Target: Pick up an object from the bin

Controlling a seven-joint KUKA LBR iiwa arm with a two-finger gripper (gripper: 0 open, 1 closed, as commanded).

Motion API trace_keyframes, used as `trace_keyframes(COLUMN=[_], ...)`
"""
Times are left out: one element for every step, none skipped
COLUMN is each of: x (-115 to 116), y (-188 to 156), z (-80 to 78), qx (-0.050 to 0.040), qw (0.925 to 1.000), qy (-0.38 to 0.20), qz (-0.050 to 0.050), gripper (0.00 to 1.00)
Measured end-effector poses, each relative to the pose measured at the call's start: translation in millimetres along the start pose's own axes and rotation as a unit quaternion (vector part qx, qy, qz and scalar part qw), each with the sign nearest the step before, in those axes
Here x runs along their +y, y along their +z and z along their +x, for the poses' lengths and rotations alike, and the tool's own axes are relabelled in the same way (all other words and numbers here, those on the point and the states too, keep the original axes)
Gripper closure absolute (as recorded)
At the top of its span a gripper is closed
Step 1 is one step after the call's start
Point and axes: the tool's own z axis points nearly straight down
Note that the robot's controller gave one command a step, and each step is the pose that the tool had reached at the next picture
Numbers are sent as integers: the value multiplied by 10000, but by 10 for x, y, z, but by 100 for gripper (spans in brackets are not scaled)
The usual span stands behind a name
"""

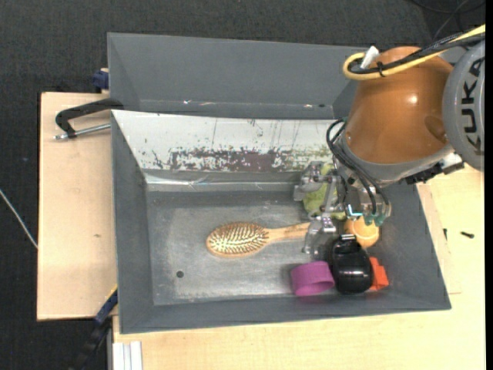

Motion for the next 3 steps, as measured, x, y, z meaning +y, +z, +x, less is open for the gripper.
trace_keyframes(x=[-1, 351, 708], y=[-40, 648, 778], z=[-8, -93, -105], qx=[-38, -66, -60], qw=[10000, 9992, 9883], qy=[5, -401, -1527], qz=[-2, 1, 2], gripper=[0, 0, 0])
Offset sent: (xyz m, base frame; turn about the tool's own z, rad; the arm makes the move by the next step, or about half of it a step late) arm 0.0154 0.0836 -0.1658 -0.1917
